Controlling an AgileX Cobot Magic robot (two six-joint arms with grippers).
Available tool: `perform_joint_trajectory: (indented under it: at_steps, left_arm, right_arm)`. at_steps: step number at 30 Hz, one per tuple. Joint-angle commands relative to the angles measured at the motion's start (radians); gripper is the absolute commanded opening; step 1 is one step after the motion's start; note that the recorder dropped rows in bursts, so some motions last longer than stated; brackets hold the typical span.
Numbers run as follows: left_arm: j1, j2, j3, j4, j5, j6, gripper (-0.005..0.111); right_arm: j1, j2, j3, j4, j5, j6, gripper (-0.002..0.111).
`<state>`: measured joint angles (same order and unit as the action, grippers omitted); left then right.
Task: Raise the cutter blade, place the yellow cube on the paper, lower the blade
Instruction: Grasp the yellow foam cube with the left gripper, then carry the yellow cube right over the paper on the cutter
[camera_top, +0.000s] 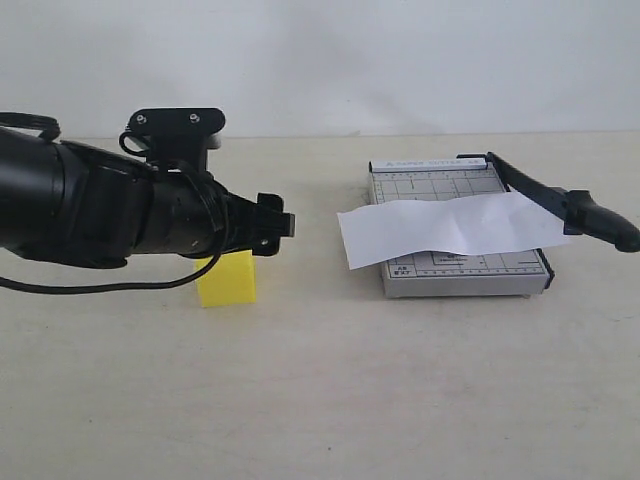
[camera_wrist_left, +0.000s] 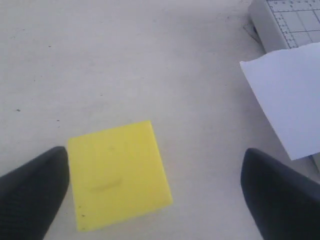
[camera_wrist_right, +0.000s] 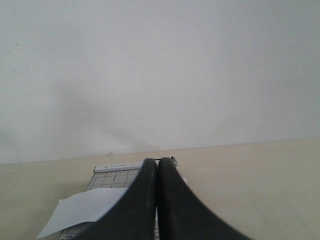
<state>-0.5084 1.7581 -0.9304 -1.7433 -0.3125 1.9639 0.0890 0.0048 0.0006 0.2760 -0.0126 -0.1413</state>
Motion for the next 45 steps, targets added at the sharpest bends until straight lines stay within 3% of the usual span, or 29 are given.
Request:
perform_joint_trajectory:
  at_steps: [1,18,34,37,45]
  left_arm:
    - [-0.002,-0.001,-0.009,-0.001,0.001,-0.009,0.088]
    - [-0.002,0.12,-0.013,-0.001,-0.087,-0.038,0.088]
    - [0.0,0.186,-0.06,-0.001,-0.056,-0.077,0.086]
    - [0.0,0.186,-0.06,-0.001,-0.061,-0.091,0.074]
    - [0.0,0.186,-0.06,-0.001,-0.054,-0.087,0.006]
  right_arm:
    - [0.001,-0.005,-0.001,-0.002,-0.006,0.002,0.0]
    - [0.001,-0.005,-0.001,-0.002,-0.006,0.002,0.0]
    - [0.001,-0.005,-0.001,-0.002,-0.006,0.002,0.0]
    - [0.001,-0.005,-0.001,-0.002,-0.006,0.002,0.0]
    - [0.001,-0.005,-0.001,-0.002,-0.006,0.002,0.0]
